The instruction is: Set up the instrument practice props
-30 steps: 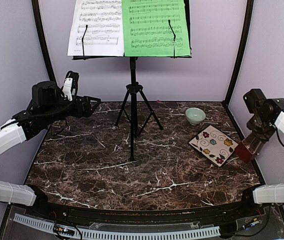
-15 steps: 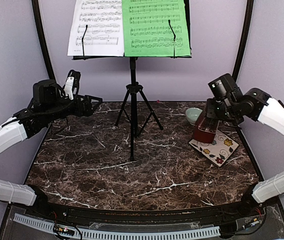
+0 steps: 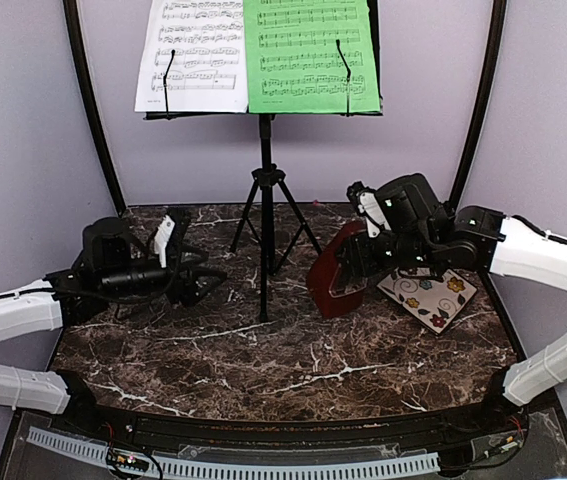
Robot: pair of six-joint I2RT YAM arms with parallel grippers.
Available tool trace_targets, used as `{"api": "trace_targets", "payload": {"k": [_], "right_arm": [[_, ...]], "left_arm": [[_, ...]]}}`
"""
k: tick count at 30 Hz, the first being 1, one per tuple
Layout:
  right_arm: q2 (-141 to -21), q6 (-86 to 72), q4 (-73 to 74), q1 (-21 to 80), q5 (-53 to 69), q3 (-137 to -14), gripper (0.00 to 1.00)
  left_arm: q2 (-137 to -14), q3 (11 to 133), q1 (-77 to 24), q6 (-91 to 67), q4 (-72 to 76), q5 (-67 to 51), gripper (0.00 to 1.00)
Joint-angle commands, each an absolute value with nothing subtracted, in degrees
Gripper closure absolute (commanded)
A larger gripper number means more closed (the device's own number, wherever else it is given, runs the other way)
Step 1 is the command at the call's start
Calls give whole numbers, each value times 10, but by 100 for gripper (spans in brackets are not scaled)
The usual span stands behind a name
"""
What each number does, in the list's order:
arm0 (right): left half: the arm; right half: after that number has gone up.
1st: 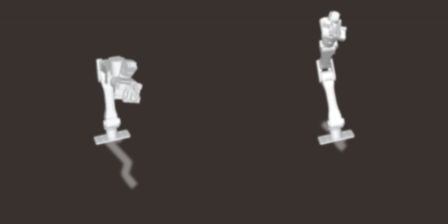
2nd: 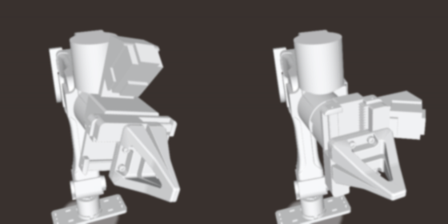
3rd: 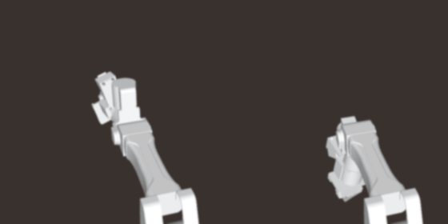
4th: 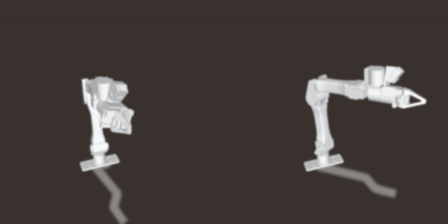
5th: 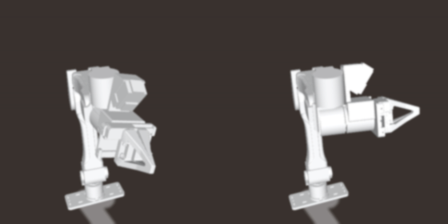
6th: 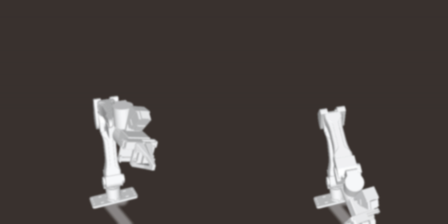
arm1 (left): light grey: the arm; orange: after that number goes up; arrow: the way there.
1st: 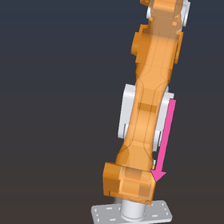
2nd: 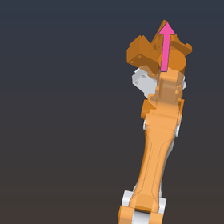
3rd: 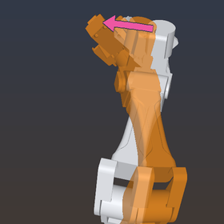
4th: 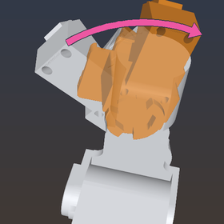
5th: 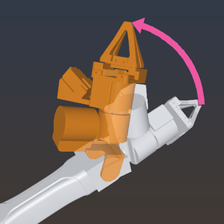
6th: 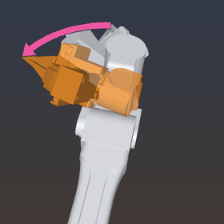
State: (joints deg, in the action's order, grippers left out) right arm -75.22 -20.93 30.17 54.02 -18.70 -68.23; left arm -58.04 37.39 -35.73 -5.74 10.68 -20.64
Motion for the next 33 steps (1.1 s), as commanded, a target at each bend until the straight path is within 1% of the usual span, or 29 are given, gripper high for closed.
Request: {"api": "trace_targets", "payload": {"k": [1,5,10,15,18,21,22,24,27,31,33], "right_arm": [[-737,-149,178,551,-106,-670,62],[-735,-134,153,555,-63,-651,62],[-728,-147,119,556,-32,-620,64],[-718,-142,84,557,18,-594,63],[-703,-125,65,557,53,-577,65],[-695,-102,62,557,90,-570,67],[-693,-95,65,557,102,-570,68],[-687,-79,64,558,126,-565,71],[-674,-54,57,559,162,-553,73],[-664,-18,60,564,197,-552,75],[-659,-1,61,566,209,-549,76]], "left_arm": [[-586,312,-425,-2,193,-179,16],[-612,287,-480,26,232,-128,17],[-669,268,-529,18,300,-94,25],[-742,253,-595,68,390,-49,29],[-775,243,-610,96,436,-41,34],[-790,236,-614,113,459,-41,35],[-791,235,-616,121,460,-40,34],[-790,231,-621,137,458,-34,28],[-782,225,-627,154,450,-31,20],[-765,215,-642,185,438,-34,15],[-759,212,-652,200,431,-43,11]]}}
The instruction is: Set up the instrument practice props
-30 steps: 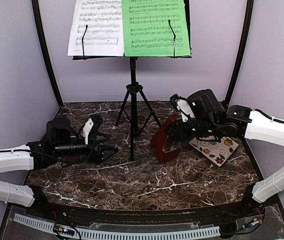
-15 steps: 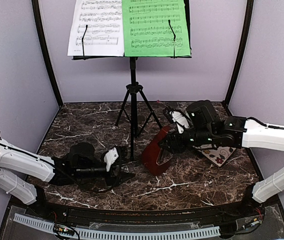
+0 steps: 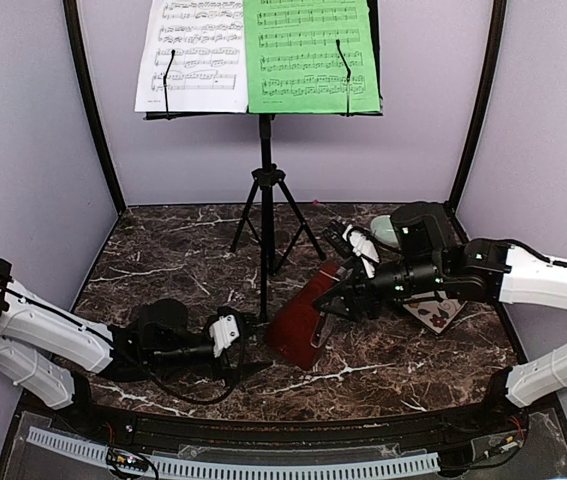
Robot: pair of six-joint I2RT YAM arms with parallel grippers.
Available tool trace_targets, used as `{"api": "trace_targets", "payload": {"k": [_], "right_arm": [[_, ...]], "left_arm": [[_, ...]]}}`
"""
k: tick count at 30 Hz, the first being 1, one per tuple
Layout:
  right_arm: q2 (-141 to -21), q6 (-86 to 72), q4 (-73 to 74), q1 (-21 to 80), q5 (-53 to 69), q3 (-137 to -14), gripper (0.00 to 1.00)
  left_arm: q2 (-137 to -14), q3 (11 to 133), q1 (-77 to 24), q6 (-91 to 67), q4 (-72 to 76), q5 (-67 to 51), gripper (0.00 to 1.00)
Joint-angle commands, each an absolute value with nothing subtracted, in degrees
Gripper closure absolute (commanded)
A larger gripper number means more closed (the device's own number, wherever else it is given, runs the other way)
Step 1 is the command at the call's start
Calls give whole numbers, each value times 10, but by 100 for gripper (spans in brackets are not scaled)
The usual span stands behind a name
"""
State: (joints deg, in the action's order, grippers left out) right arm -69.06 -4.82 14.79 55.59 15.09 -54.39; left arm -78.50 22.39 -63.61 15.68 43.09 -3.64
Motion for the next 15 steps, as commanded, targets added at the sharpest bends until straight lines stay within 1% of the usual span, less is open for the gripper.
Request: {"api": "trace_targets", "payload": {"k": [1,9,12,15], "right_arm": [[-657,5,61,567,215,-549,77],[-644,40,54,569,255,-544,80],[-645,39,56,569,240,-544,81],[-655,23,59,569,212,-550,83]], "left_arm": [[-757,210,-657,209,429,-43,9],[-758,218,-697,240,423,-2,7],[-759,223,-700,225,432,22,7],[-768,222,-700,186,463,80,7]]}}
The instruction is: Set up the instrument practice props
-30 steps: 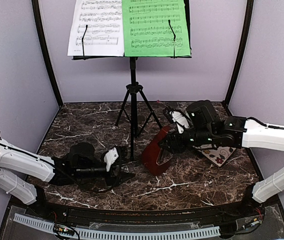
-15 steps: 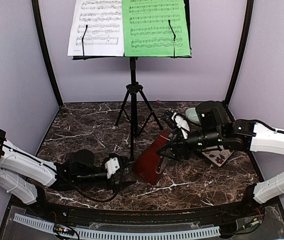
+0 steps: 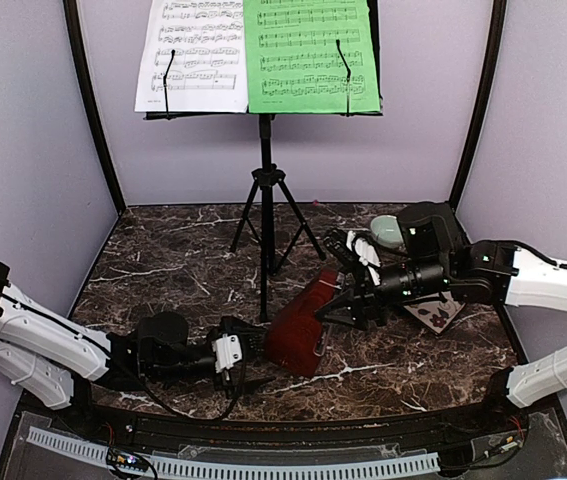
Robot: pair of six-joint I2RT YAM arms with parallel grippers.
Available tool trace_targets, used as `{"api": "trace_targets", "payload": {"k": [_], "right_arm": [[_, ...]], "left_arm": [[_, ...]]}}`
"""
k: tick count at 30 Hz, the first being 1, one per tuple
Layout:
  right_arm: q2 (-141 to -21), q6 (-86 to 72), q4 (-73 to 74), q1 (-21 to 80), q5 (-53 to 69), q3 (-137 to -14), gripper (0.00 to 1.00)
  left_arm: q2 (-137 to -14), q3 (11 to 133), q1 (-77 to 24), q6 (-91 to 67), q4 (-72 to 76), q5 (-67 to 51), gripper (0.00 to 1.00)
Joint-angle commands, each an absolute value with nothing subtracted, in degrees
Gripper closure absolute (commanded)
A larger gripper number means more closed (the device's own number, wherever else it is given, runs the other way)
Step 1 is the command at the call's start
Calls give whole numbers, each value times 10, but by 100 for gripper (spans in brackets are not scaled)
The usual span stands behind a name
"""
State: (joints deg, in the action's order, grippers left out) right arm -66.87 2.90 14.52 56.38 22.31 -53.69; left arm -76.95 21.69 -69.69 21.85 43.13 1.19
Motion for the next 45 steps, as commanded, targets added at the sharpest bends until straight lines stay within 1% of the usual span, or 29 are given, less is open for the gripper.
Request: {"api": "trace_targets", "payload": {"k": [1,5,8,16,23,26,28,30,34,36,40,43,45], "right_arm": [[-660,12,57,569,200,-550,84],[-674,-27,37,571,164,-545,84],[-675,-39,28,574,147,-542,84],[-679,-36,43,577,108,-545,84],[-681,-27,54,585,101,-546,84],[-681,-18,59,589,100,-545,84],[-681,-15,61,591,101,-546,84],[-681,-13,60,591,104,-547,84],[-684,-8,61,593,105,-549,84],[-683,-7,62,593,106,-549,84],[-681,-6,65,593,106,-550,84],[-678,-9,64,593,104,-548,84],[-679,-12,64,593,98,-548,85]], "left_arm": [[-774,223,-700,173,478,97,7],[-814,241,-700,133,488,162,5],[-838,253,-700,124,486,149,3],[-889,277,-700,126,503,123,4],[-898,283,-699,110,514,110,6],[-887,269,-699,110,524,91,4],[-881,265,-695,110,519,83,4],[-878,266,-689,104,511,71,7],[-882,273,-682,105,497,57,17],[-883,276,-681,108,495,60,24],[-882,278,-675,118,484,60,40],[-878,273,-669,122,483,53,48],[-875,270,-665,124,483,49,51]]}}
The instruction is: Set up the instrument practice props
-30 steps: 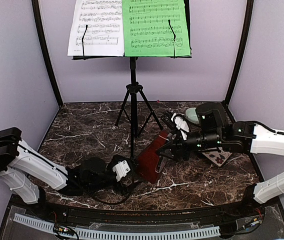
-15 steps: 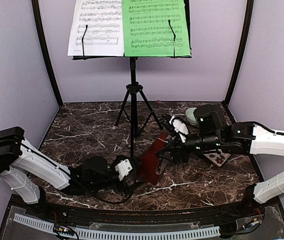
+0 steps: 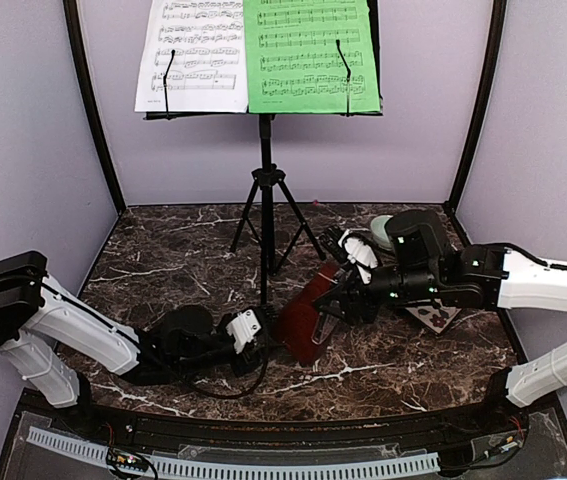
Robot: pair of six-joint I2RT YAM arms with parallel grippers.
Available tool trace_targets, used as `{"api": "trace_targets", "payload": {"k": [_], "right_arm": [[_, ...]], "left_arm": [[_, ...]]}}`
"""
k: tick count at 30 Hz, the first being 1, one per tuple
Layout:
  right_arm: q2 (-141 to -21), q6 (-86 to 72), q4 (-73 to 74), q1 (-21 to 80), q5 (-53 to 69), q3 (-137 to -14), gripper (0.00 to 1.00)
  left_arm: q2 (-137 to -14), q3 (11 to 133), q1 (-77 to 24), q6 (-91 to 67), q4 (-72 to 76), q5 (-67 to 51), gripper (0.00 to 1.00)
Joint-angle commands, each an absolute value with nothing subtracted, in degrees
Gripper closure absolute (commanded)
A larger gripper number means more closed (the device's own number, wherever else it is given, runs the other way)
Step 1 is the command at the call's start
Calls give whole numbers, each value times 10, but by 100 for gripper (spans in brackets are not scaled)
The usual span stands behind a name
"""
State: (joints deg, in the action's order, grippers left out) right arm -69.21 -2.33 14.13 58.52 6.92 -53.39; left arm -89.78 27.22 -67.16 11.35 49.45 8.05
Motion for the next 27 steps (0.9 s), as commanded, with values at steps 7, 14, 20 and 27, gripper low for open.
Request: {"api": "trace_targets", "payload": {"k": [7,14,20,27], "right_arm": [[-704,-69,55,595,6,-552,84],[-756,-126,77,612,-122,-575,82],[-794,-185,79,627,-206,-593,80],[-846,-254,106,642,-265,-636,66]], "left_arm": [[-848,254,-647,99,492,58,18],[-808,215,-626,53,520,92,10],[-798,209,-615,41,523,112,10],[-806,222,-613,44,501,112,9]]}}
